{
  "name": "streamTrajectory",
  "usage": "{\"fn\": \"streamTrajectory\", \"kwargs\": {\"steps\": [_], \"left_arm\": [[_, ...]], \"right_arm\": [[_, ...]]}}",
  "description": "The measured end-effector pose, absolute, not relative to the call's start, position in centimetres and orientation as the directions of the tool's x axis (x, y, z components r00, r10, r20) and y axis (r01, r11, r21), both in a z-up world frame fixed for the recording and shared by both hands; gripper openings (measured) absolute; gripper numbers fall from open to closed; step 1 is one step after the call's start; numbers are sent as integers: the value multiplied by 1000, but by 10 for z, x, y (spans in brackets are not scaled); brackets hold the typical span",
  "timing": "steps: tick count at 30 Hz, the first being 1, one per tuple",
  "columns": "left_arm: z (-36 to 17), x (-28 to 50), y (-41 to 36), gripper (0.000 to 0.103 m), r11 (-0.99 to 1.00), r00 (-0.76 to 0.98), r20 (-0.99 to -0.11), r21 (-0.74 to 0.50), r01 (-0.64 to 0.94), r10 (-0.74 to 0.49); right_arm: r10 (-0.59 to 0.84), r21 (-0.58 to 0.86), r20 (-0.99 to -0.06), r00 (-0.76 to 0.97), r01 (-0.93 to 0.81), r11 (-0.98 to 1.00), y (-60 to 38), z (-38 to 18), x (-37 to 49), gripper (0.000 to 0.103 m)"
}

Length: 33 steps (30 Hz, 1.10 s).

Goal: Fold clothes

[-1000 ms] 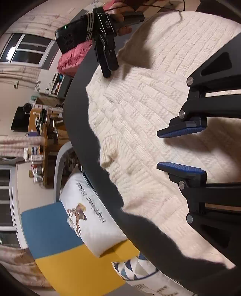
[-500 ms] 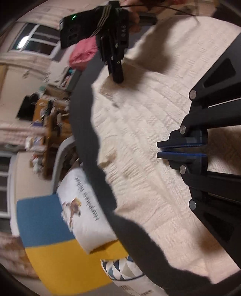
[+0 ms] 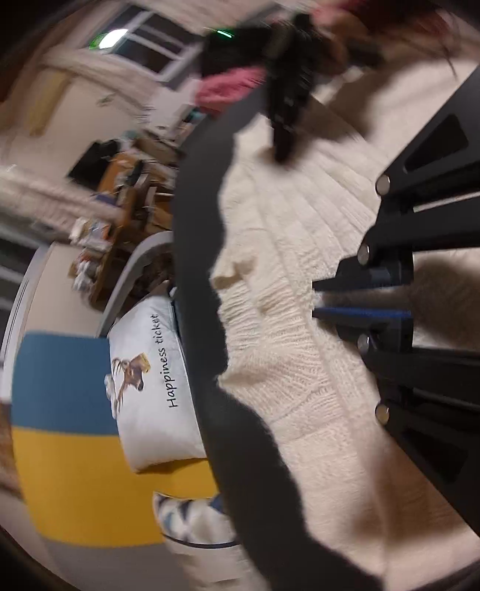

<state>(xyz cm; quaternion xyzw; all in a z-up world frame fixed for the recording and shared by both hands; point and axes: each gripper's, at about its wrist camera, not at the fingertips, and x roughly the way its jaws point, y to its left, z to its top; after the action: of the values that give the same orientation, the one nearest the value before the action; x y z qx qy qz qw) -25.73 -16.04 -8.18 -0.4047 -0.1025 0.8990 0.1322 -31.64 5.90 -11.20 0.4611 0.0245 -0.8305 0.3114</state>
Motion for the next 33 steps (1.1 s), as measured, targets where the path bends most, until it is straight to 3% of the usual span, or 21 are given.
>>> {"fn": "streamTrajectory", "kwargs": {"steps": [3,8,12,17,22,23,25,26,33], "left_arm": [[-68,-229,-170,16,-941,-674,-664,-300,-156,323],[-79,-183,-194,16,-962,-667,-705,-265,-68,241],[-98,-162,-226,16,-927,-653,-720,-368,72,234],[-92,-114,-252,21,-752,-731,-594,-636,173,335],[-120,-59,-274,26,-464,-787,-486,-836,293,380],[-128,-54,-278,27,-402,-797,-471,-859,317,378],[-144,-48,-284,27,-283,-813,-450,-888,363,369],[-148,-49,-285,28,-251,-819,-443,-894,372,364],[-157,-68,-287,33,-143,-853,-438,-899,414,285]], "right_arm": [[-489,242,-784,-381,538,-807,61,-111,-315,8],[-493,227,-745,-449,525,-820,75,-86,-303,12],[-568,259,-688,-452,577,-774,71,-67,-287,24],[-422,113,-823,-381,619,-777,29,-110,-284,34],[-499,220,-758,-421,555,-802,41,-93,-275,38],[-528,249,-729,-436,549,-798,44,-85,-269,38],[-597,314,-689,-411,574,-756,40,-79,-253,54],[-616,324,-675,-407,587,-742,36,-78,-245,56],[-561,269,-732,-386,593,-759,7,-118,-210,57]]}}
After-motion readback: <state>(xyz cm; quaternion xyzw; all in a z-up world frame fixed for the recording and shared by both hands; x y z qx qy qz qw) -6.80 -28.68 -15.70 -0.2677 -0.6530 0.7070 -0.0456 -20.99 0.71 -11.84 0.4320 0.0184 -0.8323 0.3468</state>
